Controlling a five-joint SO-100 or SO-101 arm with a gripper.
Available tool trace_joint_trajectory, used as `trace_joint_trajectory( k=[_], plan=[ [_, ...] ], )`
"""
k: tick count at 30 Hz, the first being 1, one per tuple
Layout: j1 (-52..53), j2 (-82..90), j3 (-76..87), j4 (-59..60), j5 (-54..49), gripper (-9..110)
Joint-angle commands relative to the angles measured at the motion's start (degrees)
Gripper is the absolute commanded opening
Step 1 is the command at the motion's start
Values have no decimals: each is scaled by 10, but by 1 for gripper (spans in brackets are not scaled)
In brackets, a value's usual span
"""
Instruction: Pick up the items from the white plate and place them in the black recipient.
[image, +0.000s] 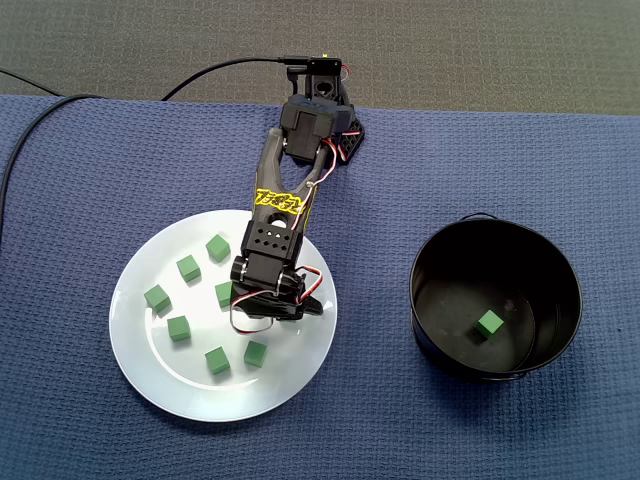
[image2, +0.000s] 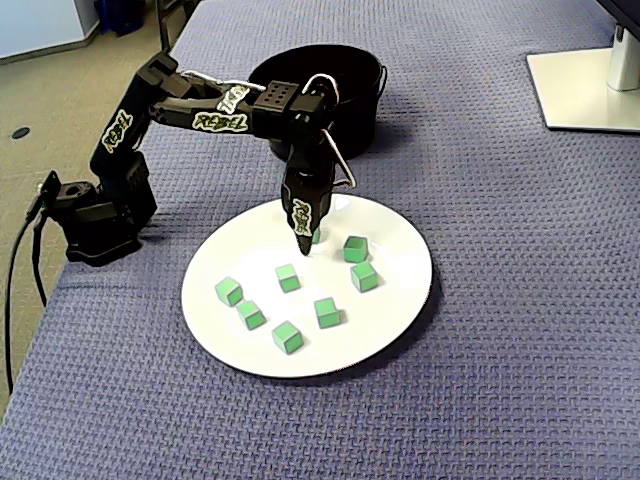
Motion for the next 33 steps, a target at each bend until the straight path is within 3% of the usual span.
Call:
trace_joint_trajectory(
  k=[1,2,9,21,27,33],
  plan=[
    [2,10,4,-9,13,7],
    [2,10,4,-9,15,1],
    [2,33,5,-38,65,0],
    [-13,287,-232,-57,555,0],
    [-146,356,-332,-18,750,0],
    [-361,297,-338,-4,813,0]
  ],
)
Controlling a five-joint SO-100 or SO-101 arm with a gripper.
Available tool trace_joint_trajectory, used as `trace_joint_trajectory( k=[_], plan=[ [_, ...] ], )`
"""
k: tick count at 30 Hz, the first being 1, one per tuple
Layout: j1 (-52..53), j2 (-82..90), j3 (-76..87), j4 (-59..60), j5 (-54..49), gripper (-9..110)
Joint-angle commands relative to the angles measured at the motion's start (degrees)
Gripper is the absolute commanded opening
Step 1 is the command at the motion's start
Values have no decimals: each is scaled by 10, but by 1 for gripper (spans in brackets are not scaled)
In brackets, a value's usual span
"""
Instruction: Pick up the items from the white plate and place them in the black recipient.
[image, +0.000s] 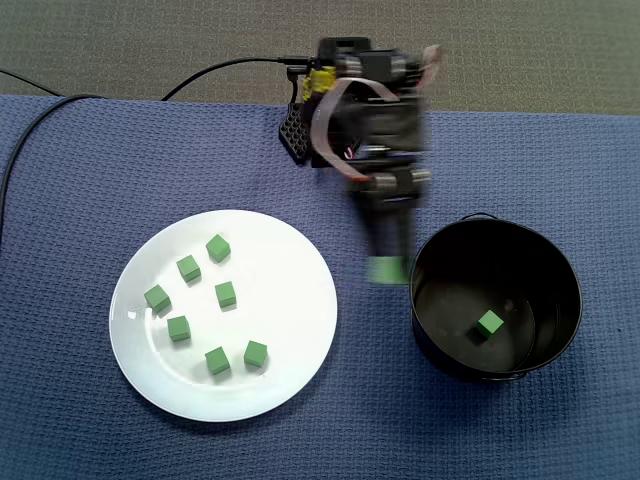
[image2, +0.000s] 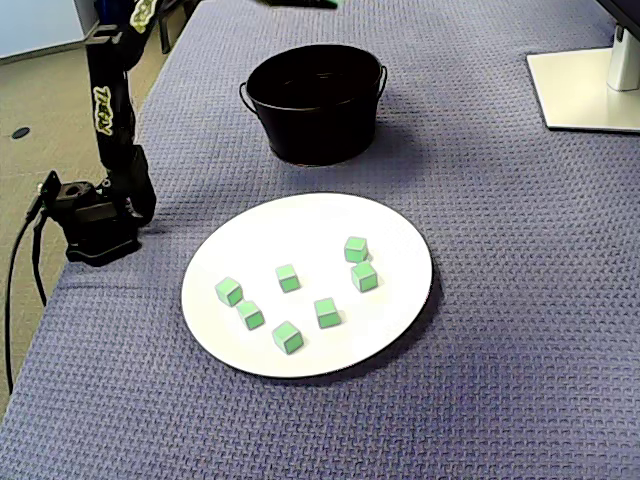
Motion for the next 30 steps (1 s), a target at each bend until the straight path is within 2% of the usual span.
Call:
trace_joint_trajectory(
  k=[1,5,13,15,16,18,19,25,30],
  plan=[
    [-136,-47,-33,10,50,0],
    [-215,-164,-36,16,42,0],
    [-254,-381,-44,-2,69,0],
    [-258,-404,-45,6,71,7],
    [-258,-409,-46,12,69,20],
    [-259,-399,-44,28,58,43],
    [-257,-382,-43,39,52,48],
    [-183,-181,-54,131,-30,49],
    [-17,-54,-44,195,-105,52]
  ],
)
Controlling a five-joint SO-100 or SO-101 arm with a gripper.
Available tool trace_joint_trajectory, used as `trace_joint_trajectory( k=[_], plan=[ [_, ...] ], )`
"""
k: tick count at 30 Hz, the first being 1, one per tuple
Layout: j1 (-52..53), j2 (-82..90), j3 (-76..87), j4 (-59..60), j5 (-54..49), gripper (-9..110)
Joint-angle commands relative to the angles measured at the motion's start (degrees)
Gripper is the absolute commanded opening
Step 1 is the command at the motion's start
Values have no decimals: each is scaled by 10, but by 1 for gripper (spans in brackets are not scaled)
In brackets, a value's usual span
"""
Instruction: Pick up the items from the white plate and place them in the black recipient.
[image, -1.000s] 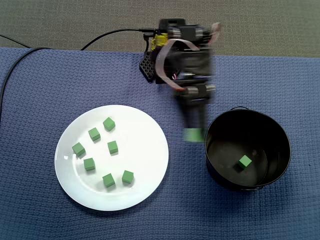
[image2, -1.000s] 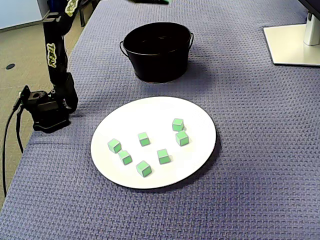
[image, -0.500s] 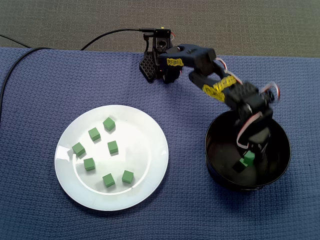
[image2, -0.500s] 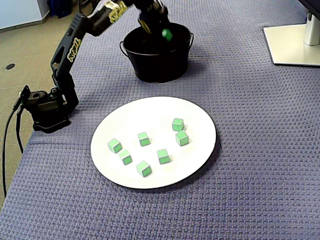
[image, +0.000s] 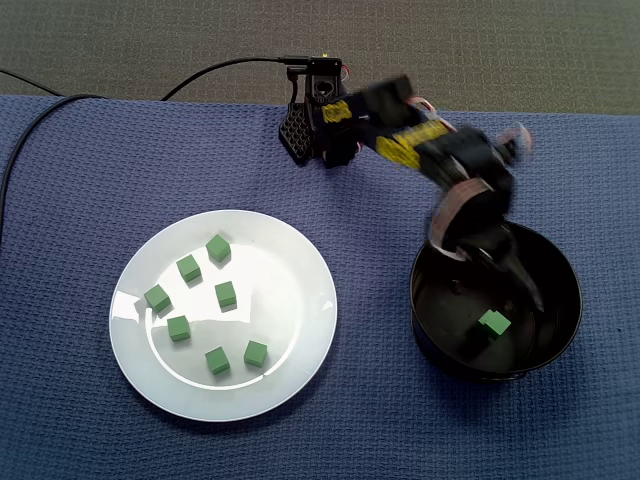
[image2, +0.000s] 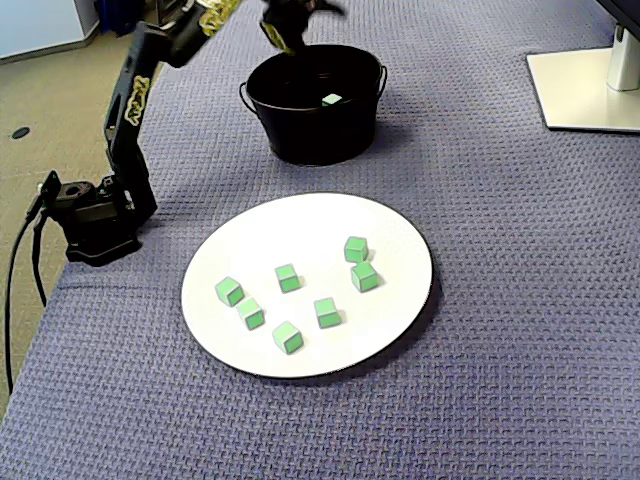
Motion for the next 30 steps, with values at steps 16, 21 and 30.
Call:
trace_joint_trajectory(
  k=[16,21,30],
  plan=[
    [560,69,158,139,-439,51],
    [584,153,326,105,-483,50],
    [588,240,559,-4,-515,49]
  ],
)
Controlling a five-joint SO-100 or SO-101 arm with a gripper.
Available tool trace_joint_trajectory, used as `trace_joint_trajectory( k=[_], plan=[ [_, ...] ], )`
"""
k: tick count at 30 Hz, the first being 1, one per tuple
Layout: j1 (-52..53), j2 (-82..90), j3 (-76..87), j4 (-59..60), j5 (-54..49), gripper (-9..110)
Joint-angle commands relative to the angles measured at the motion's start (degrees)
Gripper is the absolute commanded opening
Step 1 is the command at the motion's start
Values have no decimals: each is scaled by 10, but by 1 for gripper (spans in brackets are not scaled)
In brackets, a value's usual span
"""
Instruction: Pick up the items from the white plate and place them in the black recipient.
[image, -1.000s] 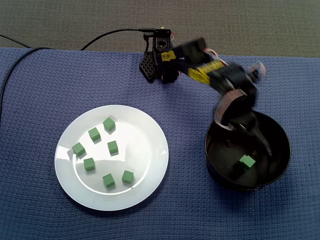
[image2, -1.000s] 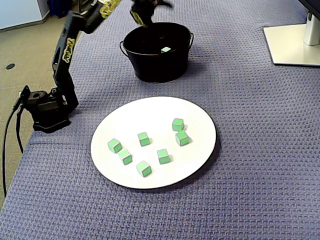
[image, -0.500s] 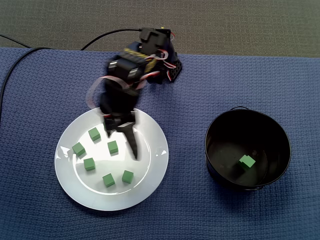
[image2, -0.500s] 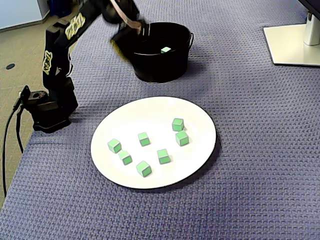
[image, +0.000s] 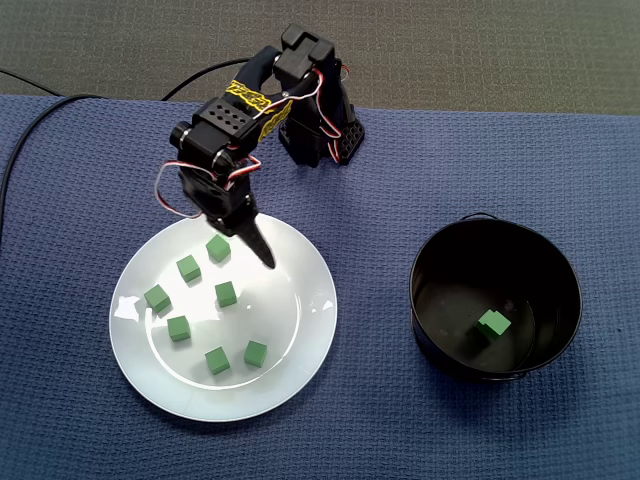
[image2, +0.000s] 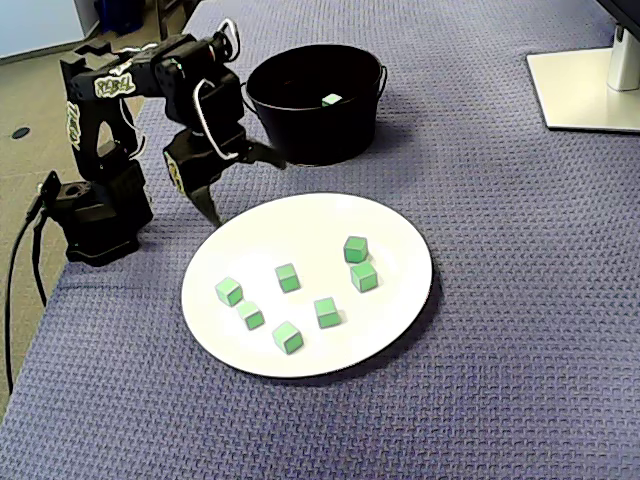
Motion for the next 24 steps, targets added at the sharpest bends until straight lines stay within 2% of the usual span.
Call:
trace_joint_trajectory(
  k=[1,8,14,24],
  plan=[
    [7,51,92,-37,-13,49],
    [12,33,200,-142,-34,48],
    [44,-7,212,-227,-83,48],
    [101,-22,197,-243,-197,47]
  ],
)
